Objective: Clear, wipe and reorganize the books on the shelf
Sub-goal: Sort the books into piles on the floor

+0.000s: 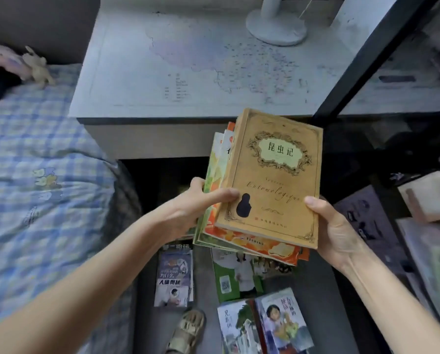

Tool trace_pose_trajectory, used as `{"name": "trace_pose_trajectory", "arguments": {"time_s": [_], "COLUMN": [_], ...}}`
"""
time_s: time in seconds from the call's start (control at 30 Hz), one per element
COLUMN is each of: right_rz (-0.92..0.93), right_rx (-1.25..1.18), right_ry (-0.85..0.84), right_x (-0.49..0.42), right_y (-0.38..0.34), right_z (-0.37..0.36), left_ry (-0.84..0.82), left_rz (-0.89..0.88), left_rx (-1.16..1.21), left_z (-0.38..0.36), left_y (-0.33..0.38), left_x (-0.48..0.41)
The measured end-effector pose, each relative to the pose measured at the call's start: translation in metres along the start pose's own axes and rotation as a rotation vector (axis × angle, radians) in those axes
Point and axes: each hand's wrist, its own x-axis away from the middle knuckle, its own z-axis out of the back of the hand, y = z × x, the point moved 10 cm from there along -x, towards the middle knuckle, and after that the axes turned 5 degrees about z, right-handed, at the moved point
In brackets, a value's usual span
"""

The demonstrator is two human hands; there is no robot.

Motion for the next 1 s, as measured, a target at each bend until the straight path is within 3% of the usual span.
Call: {"name": "trace_pose_trajectory", "arguments": {"time_s": [0.23,0.47,0.77,1.0], "right_rz": [-0.123,-0.347,-0.529,-0.573], "right_rx": [-0.002,-0.018,0.052,0.088], "right_ry": [-0.082,-0.06,-0.026,-0.049], "right_x": [0.13,0.195,0.186,0.137], "right_y": [0.122,0.287,0.553,0.722], "right_z": [0.049,0.086,0.109,0.12], "left_ry": [0.061,0.148,0.213,0.28], "left_rz": [0.162,0.294,0.466,0.467], "left_rx": [0.122,0.224,0.394,0.398], "left_z": [-0.075,-0.088,-0.041,0.01], "left_y": [-0.173,-0.355,-0.618,-0.774], "left_x": [0.087,0.116,0.07,-0.006]}}
